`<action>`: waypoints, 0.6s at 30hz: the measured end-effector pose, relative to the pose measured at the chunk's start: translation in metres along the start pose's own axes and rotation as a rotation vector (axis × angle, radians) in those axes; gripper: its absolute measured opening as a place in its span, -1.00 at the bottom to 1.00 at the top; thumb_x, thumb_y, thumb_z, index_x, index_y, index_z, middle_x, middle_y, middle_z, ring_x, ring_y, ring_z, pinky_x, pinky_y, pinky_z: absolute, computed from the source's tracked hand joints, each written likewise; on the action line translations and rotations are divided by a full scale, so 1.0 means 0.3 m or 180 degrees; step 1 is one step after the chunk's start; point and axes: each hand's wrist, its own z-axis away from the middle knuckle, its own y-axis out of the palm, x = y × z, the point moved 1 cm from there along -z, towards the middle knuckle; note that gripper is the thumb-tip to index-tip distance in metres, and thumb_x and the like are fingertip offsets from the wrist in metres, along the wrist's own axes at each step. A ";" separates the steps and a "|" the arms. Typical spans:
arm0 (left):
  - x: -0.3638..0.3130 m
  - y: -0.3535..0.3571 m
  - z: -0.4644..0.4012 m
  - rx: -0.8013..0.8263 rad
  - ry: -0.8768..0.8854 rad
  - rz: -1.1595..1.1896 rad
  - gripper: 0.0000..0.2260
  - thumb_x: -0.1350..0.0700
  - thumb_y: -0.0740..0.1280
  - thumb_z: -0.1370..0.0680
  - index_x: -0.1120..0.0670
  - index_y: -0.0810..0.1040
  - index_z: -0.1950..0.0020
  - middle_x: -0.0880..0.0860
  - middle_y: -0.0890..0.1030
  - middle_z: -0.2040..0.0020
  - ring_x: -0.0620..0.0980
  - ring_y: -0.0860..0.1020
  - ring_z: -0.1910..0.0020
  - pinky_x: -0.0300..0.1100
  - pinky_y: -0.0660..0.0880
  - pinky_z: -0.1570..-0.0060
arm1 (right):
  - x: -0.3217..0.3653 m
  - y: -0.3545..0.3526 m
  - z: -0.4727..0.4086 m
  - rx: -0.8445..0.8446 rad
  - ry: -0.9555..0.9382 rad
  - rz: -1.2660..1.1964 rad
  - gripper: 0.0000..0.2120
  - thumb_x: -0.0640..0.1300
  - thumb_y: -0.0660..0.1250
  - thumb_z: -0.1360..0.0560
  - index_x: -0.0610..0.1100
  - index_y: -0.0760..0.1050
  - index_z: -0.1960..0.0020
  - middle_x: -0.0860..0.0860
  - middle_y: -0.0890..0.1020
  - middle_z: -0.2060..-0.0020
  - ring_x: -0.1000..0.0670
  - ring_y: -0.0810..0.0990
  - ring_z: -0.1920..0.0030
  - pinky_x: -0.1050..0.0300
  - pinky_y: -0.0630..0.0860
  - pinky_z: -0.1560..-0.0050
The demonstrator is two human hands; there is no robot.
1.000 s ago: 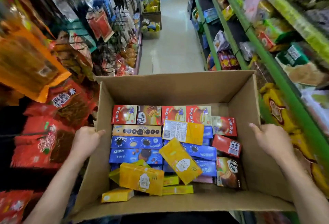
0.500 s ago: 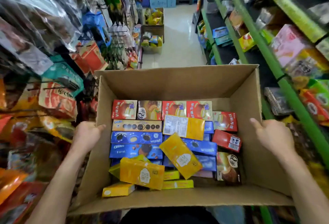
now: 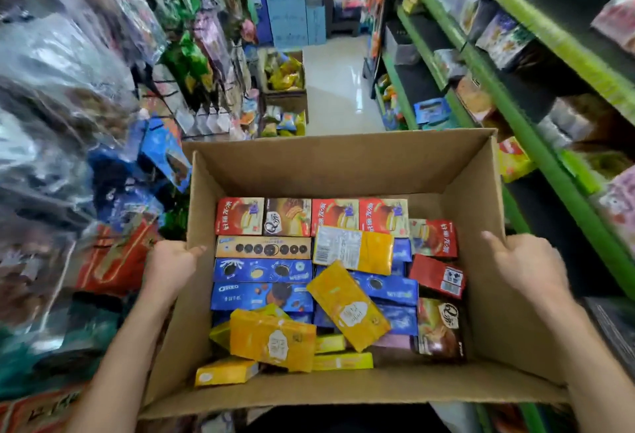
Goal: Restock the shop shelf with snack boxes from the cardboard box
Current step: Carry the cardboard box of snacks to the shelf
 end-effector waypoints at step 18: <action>-0.818 0.355 -1.129 -0.0290 -0.0405 -0.0053 -0.67 0.08 0.45 -0.52 0.34 0.56 0.26 0.36 0.60 0.22 0.28 0.56 0.21 -0.04 0.35 0.27 | 0.779 -0.049 -1.558 0.0090 -0.0492 0.0440 -0.46 0.20 0.13 -0.61 -0.25 0.62 0.07 -0.32 0.65 0.06 -0.32 0.61 0.00 -0.08 0.50 0.03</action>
